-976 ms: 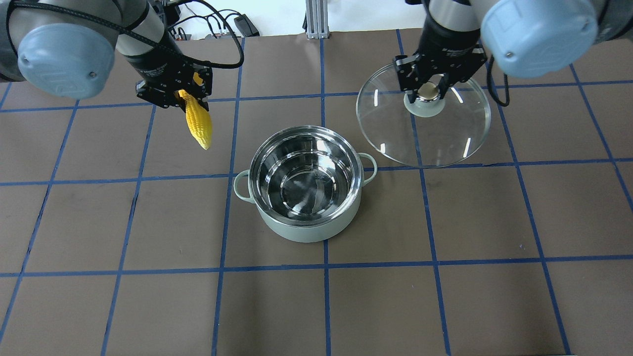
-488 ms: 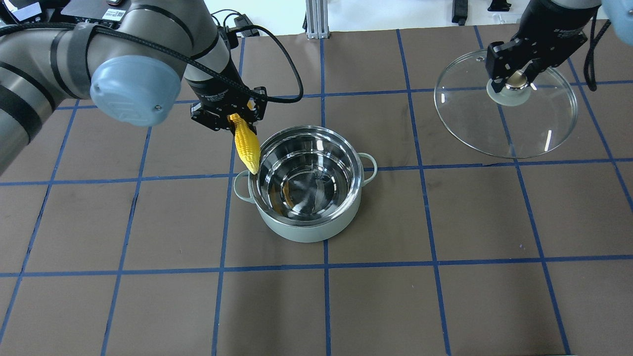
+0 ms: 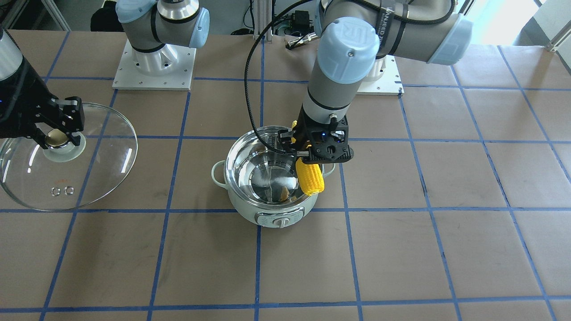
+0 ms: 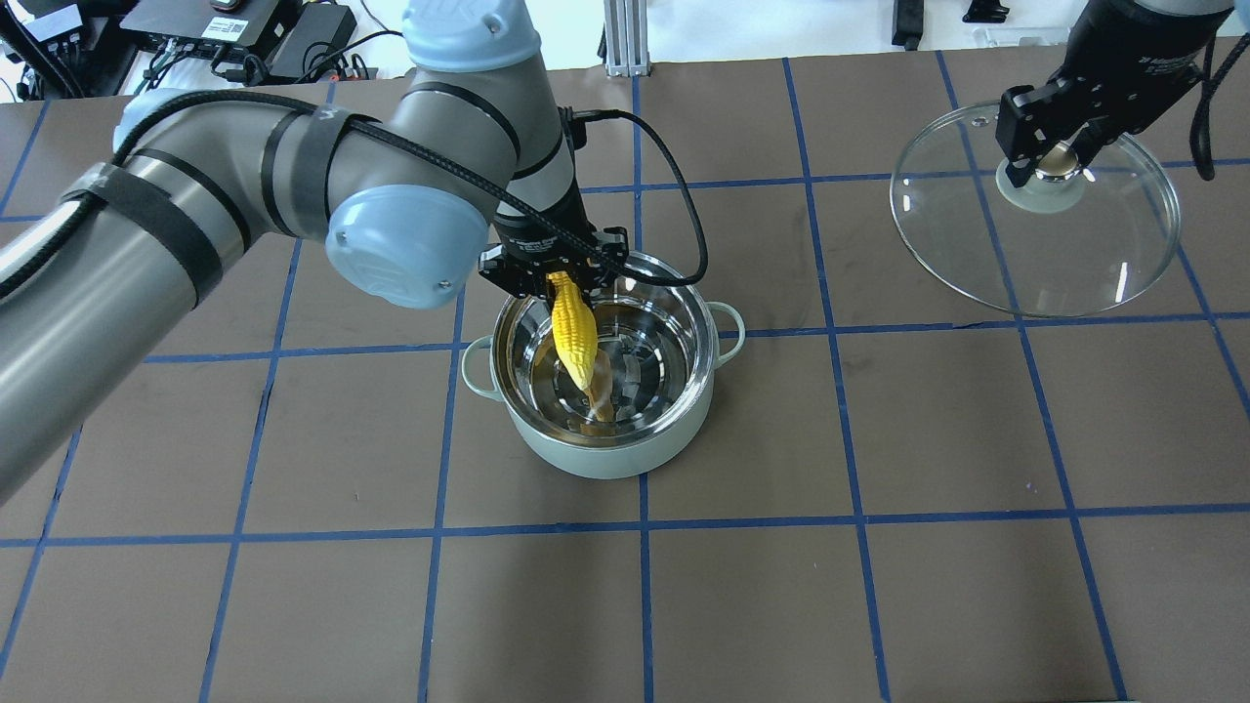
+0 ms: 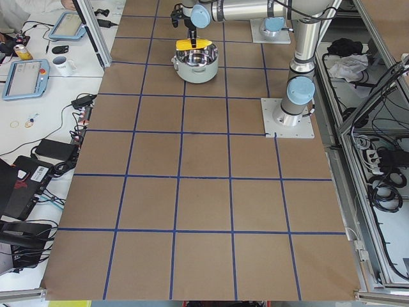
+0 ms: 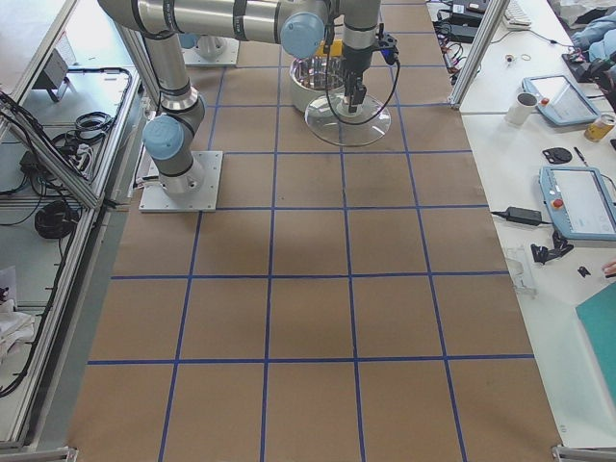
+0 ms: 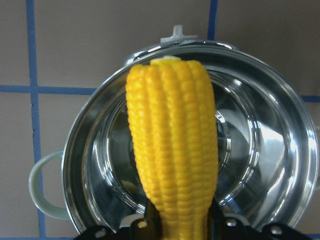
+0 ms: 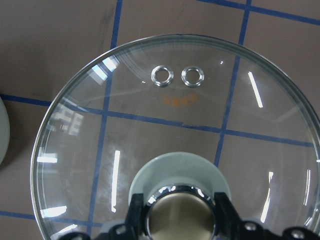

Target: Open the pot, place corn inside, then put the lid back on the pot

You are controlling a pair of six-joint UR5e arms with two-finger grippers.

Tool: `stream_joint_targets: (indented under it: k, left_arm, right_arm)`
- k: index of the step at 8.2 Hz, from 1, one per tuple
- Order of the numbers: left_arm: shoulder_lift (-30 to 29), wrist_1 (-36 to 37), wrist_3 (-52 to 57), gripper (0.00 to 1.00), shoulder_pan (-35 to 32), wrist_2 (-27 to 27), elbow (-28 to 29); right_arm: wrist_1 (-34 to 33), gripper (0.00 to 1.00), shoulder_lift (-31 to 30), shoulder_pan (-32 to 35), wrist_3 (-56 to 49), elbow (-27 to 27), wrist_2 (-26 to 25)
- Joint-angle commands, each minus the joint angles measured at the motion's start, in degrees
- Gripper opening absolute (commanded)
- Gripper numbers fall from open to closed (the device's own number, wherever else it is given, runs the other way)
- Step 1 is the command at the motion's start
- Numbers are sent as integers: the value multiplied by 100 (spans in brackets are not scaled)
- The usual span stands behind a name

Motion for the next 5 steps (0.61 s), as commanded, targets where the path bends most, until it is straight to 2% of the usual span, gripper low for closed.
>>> stream_joint_targets:
  k: [1, 3, 4, 5]
  left_arm:
    - [-232, 296, -202, 0, -439, 46, -217]
    - [-276, 403, -150, 0, -458, 47, -315]
    - [-372, 403, -124, 9, -458, 55, -306]
    - [-408, 403, -124, 97, -458, 64, -306]
  right_arm:
    - [91, 0, -11, 1, 4, 6, 29]
    - [100, 0, -11, 1, 22, 6, 47]
    - [109, 0, -11, 1, 30, 6, 38]
    - [117, 0, -11, 1, 39, 6, 47]
